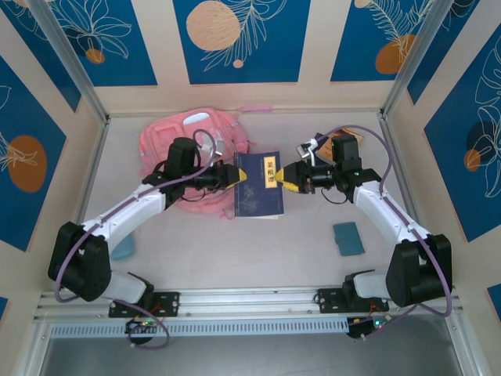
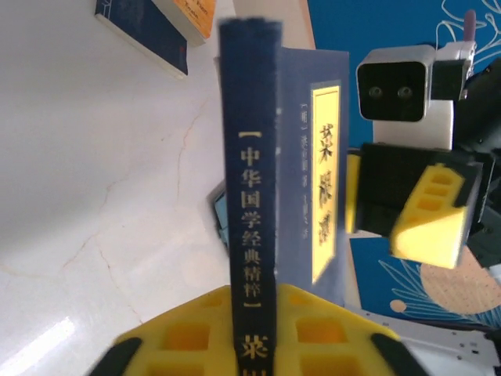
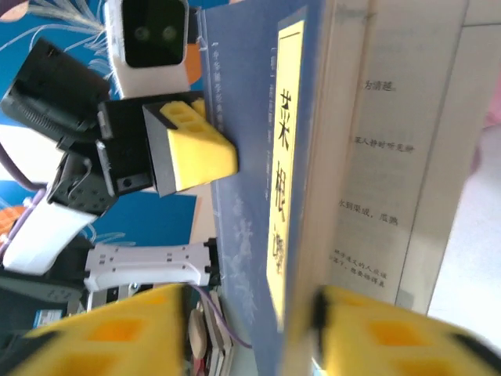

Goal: Pack the student bag

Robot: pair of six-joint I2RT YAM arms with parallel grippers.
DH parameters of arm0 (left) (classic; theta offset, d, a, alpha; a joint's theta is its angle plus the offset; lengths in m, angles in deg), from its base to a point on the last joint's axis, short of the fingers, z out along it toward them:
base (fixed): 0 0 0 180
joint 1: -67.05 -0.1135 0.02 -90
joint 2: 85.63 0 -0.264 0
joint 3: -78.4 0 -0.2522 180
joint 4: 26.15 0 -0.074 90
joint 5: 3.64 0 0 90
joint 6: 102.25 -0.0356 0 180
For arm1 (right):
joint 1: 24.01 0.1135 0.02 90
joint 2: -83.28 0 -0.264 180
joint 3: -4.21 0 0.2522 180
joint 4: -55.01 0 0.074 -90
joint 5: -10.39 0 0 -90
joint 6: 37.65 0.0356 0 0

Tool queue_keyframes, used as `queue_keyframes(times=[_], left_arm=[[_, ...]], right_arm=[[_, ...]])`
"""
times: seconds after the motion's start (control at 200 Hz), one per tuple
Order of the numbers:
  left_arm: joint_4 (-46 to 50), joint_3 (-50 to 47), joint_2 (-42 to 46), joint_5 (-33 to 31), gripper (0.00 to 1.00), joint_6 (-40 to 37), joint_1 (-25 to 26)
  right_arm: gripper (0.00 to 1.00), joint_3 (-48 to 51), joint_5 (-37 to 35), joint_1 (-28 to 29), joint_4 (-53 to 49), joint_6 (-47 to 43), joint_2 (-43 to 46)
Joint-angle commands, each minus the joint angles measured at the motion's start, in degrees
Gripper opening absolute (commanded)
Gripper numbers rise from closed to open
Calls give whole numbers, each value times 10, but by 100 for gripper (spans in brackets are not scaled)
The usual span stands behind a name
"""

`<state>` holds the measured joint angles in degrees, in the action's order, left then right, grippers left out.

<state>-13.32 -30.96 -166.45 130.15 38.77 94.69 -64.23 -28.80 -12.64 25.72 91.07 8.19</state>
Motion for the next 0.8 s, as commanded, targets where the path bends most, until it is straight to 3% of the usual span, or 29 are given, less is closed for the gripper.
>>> queue_keyframes(times=[0.0,0.16,0.41,0.795], left_arm=[[-2,35,23,-30,0,9,-3],[49,93,26,-121,0,26,-6],[7,115,44,-260,0,124,-7],[-84,61,64,-305,0,268,-6]], right_arm=[[81,-4,-63,-1,-26,45,28],[91,37,-155,0,18,155,80],[97,120,-173,39,226,404,121],[100,134,-315,152,418,580,109]])
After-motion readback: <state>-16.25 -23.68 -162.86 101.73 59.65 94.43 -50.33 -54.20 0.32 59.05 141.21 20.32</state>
